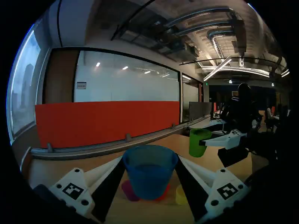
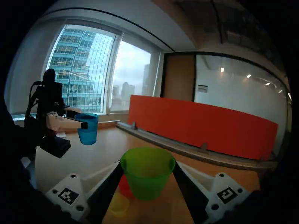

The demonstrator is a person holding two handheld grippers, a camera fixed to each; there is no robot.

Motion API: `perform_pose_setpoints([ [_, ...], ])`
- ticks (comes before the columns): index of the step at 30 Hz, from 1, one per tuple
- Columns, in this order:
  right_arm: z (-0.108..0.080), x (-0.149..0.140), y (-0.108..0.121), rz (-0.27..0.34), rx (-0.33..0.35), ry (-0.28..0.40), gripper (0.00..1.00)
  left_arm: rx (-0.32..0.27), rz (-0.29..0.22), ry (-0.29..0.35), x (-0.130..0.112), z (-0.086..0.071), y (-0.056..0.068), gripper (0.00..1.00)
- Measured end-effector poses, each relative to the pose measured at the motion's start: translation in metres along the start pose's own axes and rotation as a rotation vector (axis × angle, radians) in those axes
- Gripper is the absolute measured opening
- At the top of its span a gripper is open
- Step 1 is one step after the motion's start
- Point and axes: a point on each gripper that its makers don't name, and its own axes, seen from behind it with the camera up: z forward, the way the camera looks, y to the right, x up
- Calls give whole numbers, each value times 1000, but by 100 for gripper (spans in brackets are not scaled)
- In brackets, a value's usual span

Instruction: Pour water

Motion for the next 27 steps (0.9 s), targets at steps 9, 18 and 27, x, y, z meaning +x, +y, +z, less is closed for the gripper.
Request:
perform_pose_setpoints([
  [9,0,6,-4,0,10,14,93,-6,21,12,6,0,4,88],
  [18,2,11,-19,7,49,30,93,-1,75,36,18,-2,4,88],
  [27,6,6,-46,15,117,31,93,15,190,47,31,-8,7,88],
])
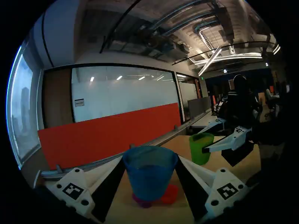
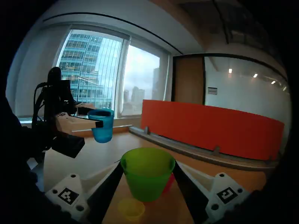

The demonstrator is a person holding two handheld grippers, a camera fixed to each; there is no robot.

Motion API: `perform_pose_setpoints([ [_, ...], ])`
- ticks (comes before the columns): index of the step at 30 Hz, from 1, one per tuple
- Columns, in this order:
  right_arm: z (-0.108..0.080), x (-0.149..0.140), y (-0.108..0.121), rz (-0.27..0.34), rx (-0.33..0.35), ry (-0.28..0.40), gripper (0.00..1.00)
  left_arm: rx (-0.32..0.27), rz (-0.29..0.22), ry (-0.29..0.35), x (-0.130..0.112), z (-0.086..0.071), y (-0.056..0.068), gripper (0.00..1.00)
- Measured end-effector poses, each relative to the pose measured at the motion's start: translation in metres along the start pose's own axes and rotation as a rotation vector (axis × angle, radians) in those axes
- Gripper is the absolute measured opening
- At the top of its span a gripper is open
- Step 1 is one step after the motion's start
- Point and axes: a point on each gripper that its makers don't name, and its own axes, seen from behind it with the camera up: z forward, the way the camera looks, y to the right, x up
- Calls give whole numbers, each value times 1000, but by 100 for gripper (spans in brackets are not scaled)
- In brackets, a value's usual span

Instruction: Pour water

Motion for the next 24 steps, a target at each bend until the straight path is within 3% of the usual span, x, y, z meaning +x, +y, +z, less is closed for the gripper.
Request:
perform_pose_setpoints([
  [24,21,-6,-58,16,149,9,92,27,256,2,35,2,-1,88],
])
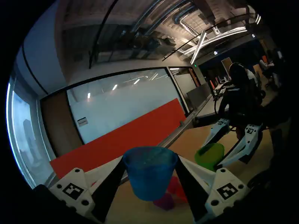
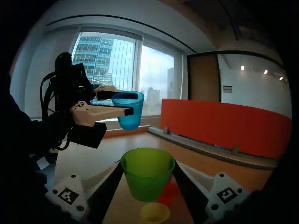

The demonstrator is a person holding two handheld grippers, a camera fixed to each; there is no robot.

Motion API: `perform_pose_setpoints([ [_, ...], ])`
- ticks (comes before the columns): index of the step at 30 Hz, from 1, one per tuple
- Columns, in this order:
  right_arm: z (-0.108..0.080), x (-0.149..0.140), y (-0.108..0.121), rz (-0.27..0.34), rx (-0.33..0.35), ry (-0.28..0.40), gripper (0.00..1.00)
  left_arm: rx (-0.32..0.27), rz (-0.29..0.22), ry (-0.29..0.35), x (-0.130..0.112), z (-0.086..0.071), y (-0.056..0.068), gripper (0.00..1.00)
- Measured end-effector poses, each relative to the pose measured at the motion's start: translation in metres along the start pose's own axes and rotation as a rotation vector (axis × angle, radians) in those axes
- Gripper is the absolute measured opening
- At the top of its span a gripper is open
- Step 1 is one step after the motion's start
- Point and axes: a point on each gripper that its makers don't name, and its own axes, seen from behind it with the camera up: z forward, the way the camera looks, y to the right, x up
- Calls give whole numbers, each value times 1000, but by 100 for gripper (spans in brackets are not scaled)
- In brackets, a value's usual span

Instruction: Pour water

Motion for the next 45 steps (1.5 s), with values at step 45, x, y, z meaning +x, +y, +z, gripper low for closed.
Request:
perform_pose_setpoints([
  [45,36,-3,-39,-6,120,-4,93,17,465,-13,47,17,-8,88],
])
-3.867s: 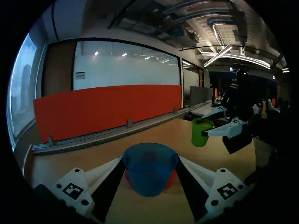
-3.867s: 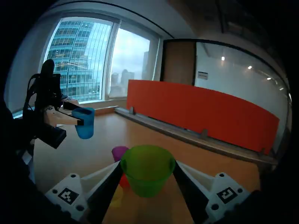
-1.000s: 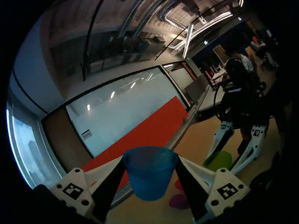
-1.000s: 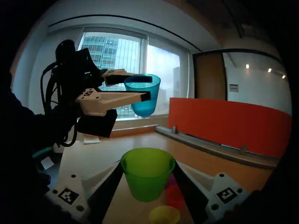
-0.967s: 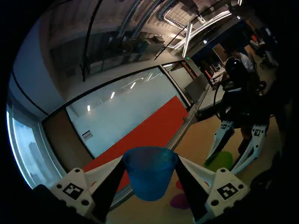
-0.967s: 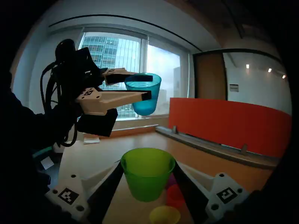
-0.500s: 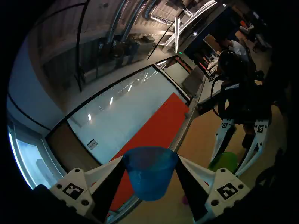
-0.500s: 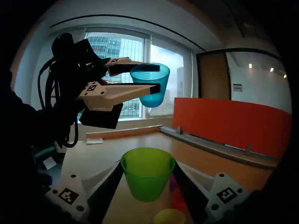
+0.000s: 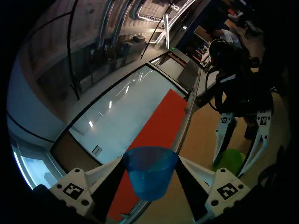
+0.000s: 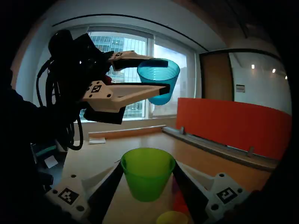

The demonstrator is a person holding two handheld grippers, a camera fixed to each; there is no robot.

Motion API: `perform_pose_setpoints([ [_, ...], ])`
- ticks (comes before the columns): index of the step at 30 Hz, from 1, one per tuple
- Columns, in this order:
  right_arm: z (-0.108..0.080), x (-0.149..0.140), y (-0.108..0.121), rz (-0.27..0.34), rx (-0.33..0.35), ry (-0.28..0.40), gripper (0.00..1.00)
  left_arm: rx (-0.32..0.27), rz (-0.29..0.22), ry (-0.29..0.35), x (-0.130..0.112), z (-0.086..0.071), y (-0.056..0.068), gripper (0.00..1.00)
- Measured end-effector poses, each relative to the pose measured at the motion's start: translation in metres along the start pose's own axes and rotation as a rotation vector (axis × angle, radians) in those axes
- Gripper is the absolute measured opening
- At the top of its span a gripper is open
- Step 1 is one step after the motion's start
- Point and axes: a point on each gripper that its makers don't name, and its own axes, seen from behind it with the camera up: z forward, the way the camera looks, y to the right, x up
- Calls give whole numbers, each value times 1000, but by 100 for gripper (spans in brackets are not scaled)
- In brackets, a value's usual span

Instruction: Pour water

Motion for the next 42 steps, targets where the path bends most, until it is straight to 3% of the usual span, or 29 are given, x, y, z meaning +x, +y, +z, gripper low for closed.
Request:
perform_pose_setpoints([
  [11,1,-1,3,-2,-3,-1,92,1,71,1,5,7,1,88],
  [24,1,1,7,3,-9,5,92,-4,113,0,6,9,6,88],
  [42,0,2,7,-5,-11,2,92,11,177,15,17,9,0,88],
])
